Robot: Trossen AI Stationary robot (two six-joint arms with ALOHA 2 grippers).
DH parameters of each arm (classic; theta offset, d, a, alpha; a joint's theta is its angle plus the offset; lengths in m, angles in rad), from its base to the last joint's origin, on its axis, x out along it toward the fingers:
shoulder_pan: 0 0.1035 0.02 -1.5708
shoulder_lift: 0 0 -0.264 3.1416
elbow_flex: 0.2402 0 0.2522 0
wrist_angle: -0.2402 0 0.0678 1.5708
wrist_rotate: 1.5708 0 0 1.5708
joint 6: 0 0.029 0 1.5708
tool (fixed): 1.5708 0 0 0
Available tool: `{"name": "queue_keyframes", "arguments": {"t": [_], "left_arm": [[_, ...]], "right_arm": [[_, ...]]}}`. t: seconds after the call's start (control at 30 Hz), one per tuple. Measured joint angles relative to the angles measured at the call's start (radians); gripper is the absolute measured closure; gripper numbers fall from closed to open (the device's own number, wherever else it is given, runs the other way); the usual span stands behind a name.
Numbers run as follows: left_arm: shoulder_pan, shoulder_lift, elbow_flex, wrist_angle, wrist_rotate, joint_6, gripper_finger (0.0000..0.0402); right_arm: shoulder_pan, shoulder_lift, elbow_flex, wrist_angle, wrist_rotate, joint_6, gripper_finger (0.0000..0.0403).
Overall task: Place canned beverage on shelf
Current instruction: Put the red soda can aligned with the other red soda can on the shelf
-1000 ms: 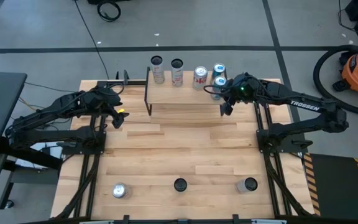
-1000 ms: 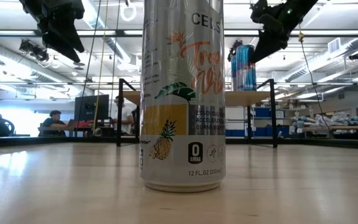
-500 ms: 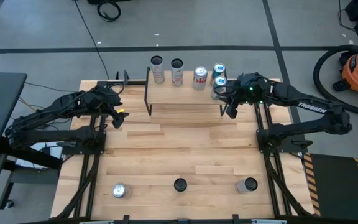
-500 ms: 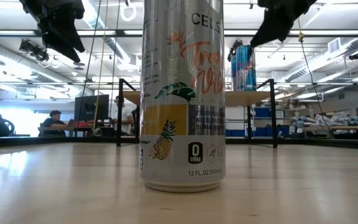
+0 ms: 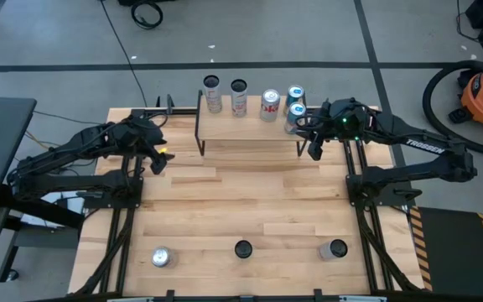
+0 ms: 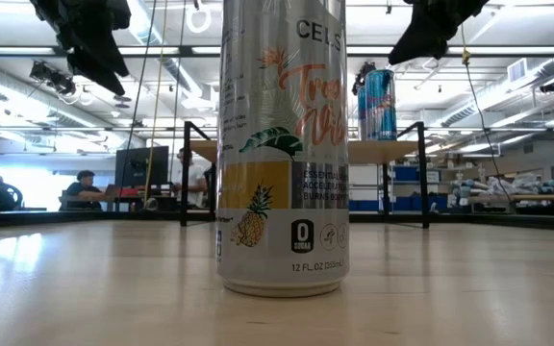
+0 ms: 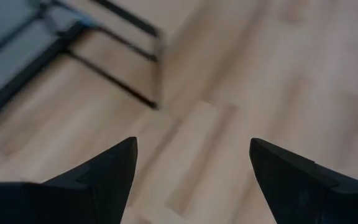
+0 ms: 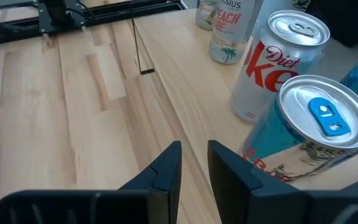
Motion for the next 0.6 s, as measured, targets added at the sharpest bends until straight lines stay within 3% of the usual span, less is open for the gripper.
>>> {"name": "queue_keyframes", "arguments": {"t": [0.1,0.23,0.6], "left_arm": [[-0.043,0.000,0.000,0.000,0.080,0.030,0.0088],[-0.128,0.000,0.000,0.000,0.096,0.011,0.0088],[-0.385,0.000,0.000,0.089,0.101,-0.261,0.0088]], "right_arm": [[0.000,0.000,0.000,0.000,0.000,0.000,0.0316],[0.000,0.000,0.000,-0.001,0.000,0.000,0.0316],[0.000,0.000,0.000,-0.002,0.000,-0.003,0.0316]]}}
